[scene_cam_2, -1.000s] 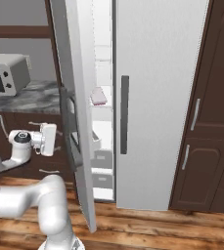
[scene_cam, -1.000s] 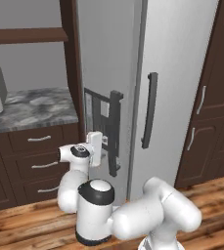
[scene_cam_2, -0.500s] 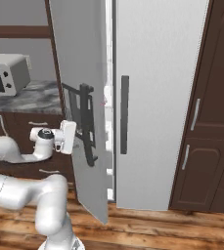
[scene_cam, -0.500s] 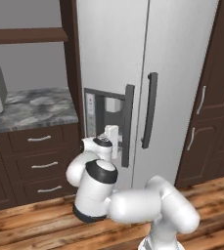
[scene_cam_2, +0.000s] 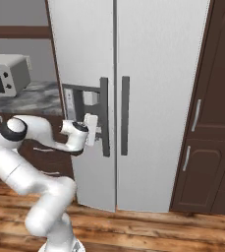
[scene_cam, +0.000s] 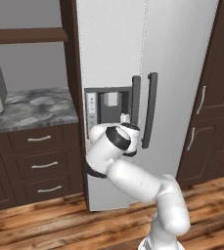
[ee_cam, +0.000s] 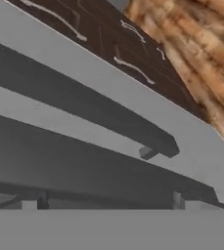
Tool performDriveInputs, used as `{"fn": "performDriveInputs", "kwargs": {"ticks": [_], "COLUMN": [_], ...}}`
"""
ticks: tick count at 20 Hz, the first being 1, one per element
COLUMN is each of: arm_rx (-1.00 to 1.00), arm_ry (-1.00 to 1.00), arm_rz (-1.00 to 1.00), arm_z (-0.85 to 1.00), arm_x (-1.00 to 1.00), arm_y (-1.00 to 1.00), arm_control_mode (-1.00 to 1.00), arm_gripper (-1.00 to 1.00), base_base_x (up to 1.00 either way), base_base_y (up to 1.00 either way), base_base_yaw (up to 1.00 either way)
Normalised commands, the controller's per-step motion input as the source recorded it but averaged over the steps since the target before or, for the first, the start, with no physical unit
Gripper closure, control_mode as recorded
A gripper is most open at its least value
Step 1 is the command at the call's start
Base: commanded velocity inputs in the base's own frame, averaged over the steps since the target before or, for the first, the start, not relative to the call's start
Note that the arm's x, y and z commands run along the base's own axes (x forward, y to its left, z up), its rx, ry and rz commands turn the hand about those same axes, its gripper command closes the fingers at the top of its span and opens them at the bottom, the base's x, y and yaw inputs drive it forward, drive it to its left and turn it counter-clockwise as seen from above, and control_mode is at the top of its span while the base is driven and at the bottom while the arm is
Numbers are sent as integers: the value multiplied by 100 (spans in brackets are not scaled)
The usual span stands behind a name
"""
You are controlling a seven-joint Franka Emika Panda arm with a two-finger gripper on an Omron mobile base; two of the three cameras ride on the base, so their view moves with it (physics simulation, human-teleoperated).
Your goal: The ice cube tray has been filled with water. Take the tray and place it in the freezer to make ice. Close the freezer door after placing the tray.
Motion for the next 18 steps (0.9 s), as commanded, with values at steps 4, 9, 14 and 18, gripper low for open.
{"fn": "performDriveInputs", "kwargs": {"ticks": [4,9,14,18], "arm_rx": [18,14,6,0], "arm_ry": [14,19,18,22], "arm_rz": [43,46,41,21], "arm_z": [0,0,0,0], "arm_x": [91,96,58,38], "arm_y": [-82,-64,-47,-7], "arm_control_mode": [-100,-100,-100,-100], "arm_gripper": [-100,-100,-100,-100], "base_base_x": [0,0,0,0], "base_base_y": [0,0,0,0], "base_base_yaw": [0,0,0,0]}}
